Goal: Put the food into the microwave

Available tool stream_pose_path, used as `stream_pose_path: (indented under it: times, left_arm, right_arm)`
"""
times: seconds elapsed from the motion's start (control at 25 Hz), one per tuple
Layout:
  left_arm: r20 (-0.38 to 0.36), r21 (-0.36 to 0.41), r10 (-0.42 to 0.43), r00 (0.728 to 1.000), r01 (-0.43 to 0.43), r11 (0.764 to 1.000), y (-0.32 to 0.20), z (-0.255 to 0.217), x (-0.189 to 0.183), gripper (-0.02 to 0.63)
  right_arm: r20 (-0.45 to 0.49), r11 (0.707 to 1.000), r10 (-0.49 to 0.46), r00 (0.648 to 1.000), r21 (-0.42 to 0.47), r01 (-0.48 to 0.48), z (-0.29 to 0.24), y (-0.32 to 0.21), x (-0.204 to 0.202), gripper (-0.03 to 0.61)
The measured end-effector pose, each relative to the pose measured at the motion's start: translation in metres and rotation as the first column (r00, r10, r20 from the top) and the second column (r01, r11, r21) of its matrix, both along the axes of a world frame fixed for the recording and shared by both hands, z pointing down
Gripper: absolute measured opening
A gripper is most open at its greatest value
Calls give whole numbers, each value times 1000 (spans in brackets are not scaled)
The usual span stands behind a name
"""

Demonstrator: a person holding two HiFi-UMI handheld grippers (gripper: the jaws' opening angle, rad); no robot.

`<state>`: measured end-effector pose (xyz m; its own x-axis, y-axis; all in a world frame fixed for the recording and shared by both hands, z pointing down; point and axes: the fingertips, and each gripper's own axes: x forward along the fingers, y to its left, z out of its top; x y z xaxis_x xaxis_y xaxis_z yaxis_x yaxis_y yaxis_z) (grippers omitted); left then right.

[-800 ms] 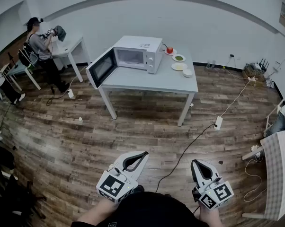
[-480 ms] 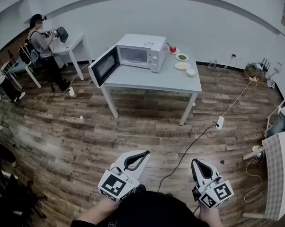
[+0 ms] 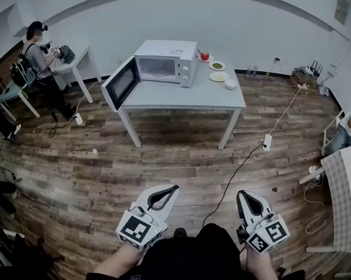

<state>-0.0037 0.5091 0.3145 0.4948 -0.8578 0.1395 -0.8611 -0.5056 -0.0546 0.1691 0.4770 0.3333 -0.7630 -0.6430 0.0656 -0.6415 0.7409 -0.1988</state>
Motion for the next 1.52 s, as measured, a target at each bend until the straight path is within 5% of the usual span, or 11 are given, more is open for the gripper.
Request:
stream_pose_path:
  times: [0.48,1.52]
  left_arm:
    - [-24,-19,5,1000,-5,1000,-38,23,-26,6]
    - [22,-38,33,999,-32,999,-292,22,46,6]
  right_arm:
    - [-7,999,43,999,-22,-43,-2,-23,-19,14]
    - [15,995,27,1000,-92,-25,24,-269,42,14]
